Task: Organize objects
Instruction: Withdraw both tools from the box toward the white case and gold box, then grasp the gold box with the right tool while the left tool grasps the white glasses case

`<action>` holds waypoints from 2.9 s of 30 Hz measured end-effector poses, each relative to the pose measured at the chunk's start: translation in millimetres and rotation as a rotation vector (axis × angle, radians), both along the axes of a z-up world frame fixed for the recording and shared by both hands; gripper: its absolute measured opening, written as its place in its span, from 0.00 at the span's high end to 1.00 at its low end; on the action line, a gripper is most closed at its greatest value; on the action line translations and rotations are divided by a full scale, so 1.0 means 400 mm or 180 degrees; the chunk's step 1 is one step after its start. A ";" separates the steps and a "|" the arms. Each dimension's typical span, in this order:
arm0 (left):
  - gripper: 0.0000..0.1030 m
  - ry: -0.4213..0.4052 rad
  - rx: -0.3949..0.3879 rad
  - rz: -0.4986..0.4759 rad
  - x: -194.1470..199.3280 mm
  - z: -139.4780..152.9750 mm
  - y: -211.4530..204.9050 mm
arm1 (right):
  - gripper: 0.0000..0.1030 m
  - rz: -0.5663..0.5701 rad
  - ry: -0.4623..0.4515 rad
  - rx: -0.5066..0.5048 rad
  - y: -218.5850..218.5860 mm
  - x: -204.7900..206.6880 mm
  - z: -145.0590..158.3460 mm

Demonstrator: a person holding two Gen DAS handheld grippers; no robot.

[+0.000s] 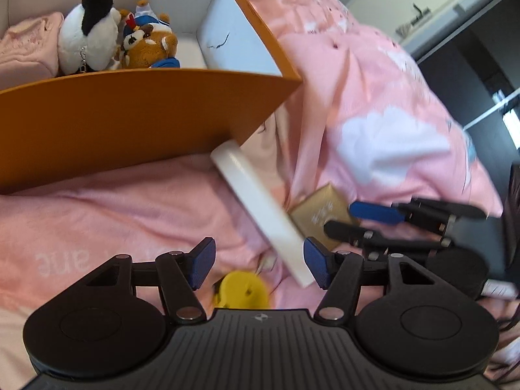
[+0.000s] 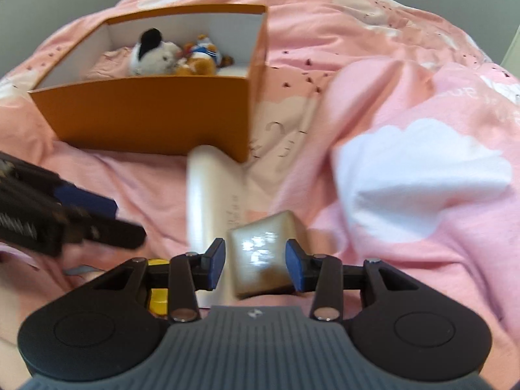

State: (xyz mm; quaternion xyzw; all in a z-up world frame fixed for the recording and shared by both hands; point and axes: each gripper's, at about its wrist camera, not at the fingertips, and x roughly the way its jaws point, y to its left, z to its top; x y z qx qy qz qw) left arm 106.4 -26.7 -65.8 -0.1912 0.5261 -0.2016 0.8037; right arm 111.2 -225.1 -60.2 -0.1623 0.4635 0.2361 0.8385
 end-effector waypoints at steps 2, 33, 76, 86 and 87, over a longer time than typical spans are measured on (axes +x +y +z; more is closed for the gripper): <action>0.31 0.0078 -0.0093 0.0054 0.023 -0.011 -0.009 | 0.57 -0.0047 0.0019 -0.0017 -0.014 0.019 -0.004; 0.46 0.0535 0.0436 0.0430 0.111 -0.094 -0.041 | 0.58 -0.0459 0.1337 0.1022 -0.135 0.218 -0.087; 0.27 0.0045 0.0963 0.0163 0.072 -0.038 -0.082 | 0.40 0.0194 0.0697 0.0419 -0.055 0.168 -0.022; 0.17 0.0064 0.1376 -0.0159 0.081 -0.083 -0.136 | 0.41 0.0298 0.0801 0.0292 -0.048 0.187 -0.074; 0.17 0.0064 0.1393 -0.0198 0.082 -0.086 -0.142 | 0.41 0.0262 0.0839 0.0342 -0.056 0.193 -0.074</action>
